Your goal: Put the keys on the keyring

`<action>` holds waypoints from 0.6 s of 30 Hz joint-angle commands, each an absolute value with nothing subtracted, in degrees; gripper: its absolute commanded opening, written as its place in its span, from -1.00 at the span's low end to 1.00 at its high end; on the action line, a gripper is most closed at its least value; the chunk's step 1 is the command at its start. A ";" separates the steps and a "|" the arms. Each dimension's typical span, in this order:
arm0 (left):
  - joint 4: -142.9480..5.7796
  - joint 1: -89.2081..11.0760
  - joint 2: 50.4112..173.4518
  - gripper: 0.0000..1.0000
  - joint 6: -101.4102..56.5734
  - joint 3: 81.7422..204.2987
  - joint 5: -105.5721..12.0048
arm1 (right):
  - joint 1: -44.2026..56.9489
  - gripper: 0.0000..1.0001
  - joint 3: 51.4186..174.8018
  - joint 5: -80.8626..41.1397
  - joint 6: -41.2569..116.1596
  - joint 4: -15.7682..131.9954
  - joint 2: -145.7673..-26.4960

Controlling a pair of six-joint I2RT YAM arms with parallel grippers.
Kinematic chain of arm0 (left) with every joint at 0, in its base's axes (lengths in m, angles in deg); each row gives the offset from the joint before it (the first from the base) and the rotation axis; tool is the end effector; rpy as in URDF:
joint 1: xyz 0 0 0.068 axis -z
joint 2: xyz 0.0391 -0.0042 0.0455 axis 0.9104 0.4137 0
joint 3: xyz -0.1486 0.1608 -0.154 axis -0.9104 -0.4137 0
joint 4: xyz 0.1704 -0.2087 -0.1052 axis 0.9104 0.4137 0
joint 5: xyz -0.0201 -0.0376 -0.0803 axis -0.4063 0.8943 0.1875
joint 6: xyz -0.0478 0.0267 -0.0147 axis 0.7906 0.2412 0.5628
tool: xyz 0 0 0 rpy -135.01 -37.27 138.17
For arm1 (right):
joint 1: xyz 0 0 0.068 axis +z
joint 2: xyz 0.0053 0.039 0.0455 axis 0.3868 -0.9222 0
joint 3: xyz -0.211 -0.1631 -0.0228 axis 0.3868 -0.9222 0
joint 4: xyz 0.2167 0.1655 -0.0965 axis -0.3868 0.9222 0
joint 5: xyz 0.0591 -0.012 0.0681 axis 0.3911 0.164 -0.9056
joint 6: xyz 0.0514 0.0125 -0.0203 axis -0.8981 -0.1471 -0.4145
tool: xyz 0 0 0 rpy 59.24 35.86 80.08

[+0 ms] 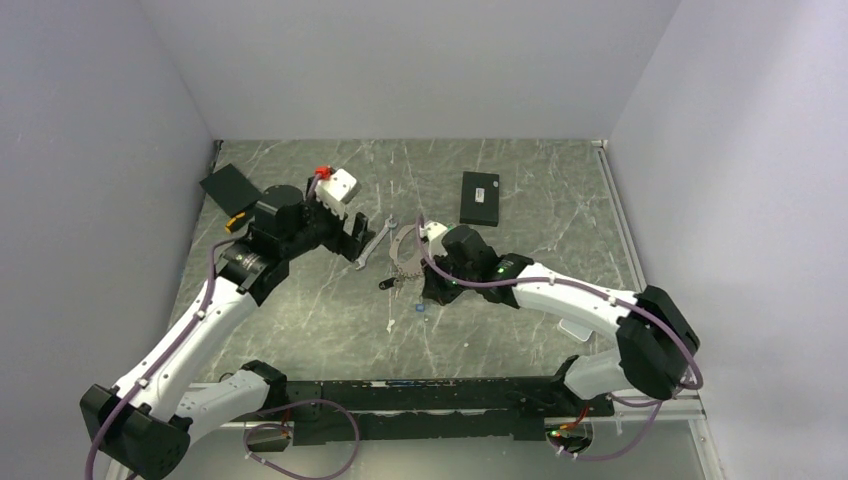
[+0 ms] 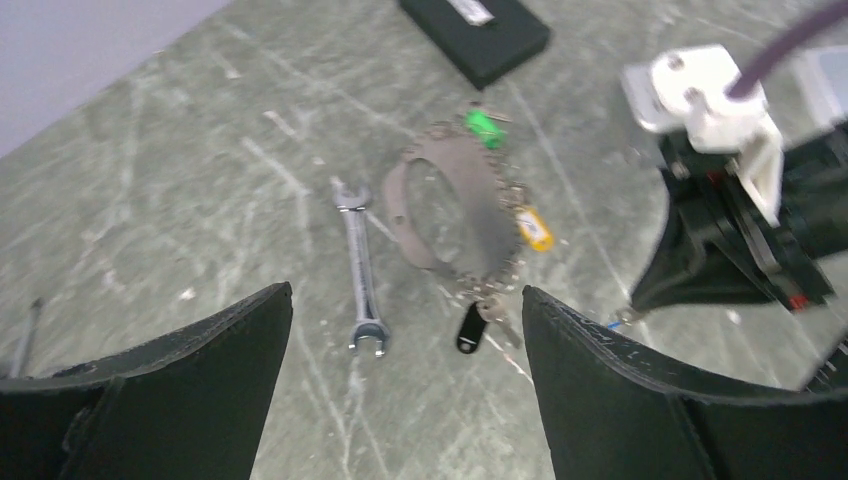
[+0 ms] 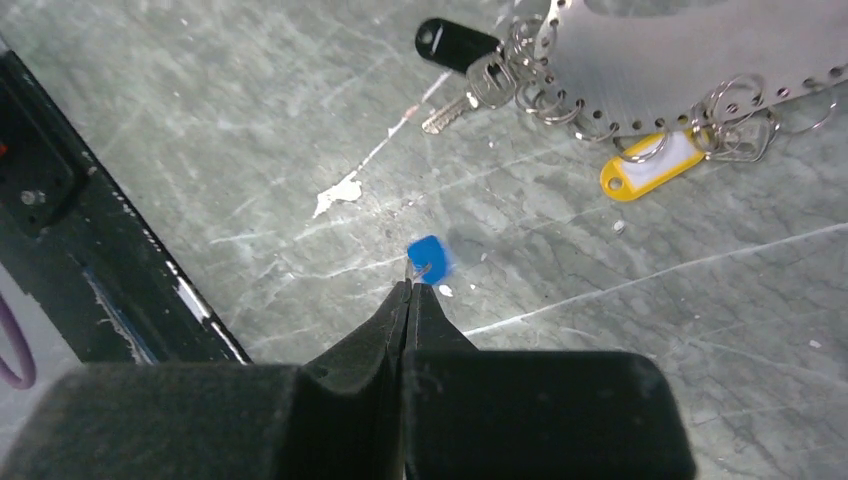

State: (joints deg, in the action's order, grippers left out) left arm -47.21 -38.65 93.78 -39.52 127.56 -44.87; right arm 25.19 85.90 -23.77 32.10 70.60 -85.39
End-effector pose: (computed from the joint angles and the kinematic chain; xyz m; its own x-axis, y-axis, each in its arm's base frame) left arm 0.2299 -0.1245 0.3501 -0.2437 0.2301 -0.9422 0.6200 0.7840 0.0311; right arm 0.2091 0.2437 0.1946 -0.6363 -0.3970 -0.6614 -0.7040 0.6495 0.2874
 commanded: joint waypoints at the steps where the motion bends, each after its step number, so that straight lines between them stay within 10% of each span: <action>1: -50.21 -38.41 93.65 0.80 -42.60 126.00 -29.37 | 25.21 -1.00 85.79 -24.69 31.34 68.15 -80.32; 18: -64.06 -38.41 95.65 0.44 -43.97 116.37 -8.87 | 24.78 -1.00 95.18 -13.21 23.00 73.54 -74.53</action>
State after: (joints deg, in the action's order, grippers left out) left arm -55.93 -38.56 94.15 -43.91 117.75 -12.57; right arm 25.01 91.08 -17.11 26.77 72.68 -75.55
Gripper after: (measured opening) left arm 0.756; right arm 0.010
